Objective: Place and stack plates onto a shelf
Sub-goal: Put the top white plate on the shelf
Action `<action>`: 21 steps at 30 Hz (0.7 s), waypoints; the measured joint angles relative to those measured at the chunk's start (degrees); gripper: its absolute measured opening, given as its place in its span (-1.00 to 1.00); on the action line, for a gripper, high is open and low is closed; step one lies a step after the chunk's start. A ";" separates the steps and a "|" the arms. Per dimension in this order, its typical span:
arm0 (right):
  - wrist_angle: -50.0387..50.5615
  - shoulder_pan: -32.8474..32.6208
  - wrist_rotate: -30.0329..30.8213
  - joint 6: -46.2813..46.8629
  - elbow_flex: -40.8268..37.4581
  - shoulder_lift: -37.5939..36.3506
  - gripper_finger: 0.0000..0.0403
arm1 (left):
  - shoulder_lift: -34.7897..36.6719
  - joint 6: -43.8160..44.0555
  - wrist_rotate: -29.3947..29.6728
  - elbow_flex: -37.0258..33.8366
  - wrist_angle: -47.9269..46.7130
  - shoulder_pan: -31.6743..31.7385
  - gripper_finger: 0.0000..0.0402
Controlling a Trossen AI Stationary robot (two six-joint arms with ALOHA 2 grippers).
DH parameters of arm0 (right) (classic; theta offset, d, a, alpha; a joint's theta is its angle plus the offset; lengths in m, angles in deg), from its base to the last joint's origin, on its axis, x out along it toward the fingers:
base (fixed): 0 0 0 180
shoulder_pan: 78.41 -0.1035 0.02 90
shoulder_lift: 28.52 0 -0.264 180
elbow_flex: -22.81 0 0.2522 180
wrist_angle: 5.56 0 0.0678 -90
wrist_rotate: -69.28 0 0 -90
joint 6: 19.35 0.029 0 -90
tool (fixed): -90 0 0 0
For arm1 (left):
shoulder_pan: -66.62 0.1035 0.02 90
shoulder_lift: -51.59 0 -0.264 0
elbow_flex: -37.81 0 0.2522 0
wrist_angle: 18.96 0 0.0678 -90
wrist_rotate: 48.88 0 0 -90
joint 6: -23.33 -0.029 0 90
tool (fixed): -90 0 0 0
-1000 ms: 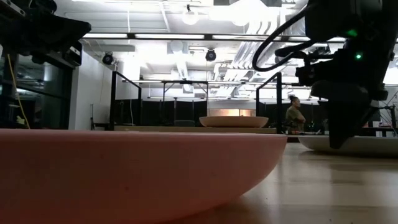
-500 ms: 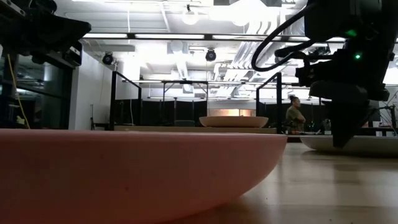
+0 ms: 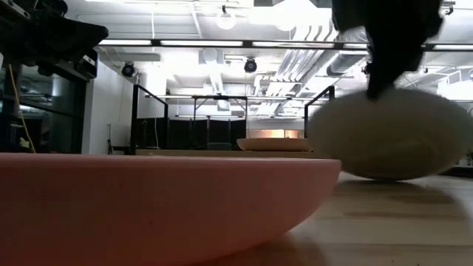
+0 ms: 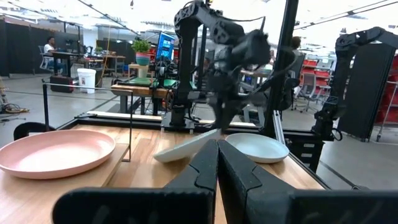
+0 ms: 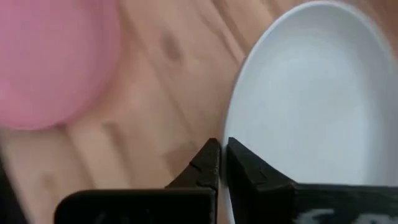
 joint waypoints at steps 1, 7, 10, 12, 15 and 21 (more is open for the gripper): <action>-0.57 -0.13 0.27 -1.11 1.12 0.00 -1.00 | 0.01 0.00 0.00 0.00 0.02 -0.01 -1.00; -7.17 -0.19 3.25 -7.35 3.89 0.00 -1.00 | 0.00 0.00 0.00 0.00 -0.05 -0.01 -1.00; -10.08 0.32 4.74 -9.31 3.89 0.00 -1.00 | -0.01 0.00 0.00 0.00 -0.05 -0.01 -1.00; -12.18 0.79 5.36 -11.24 3.89 0.00 -1.00 | 0.01 0.00 0.00 0.00 -0.03 -0.01 -1.00; -17.57 1.99 5.81 -16.48 3.89 0.02 -1.00 | 0.00 0.00 0.00 0.00 -0.01 0.00 -1.00; -32.43 6.50 3.70 -32.59 3.89 0.02 -1.00 | 0.01 -0.01 0.00 0.00 0.03 -0.01 -1.00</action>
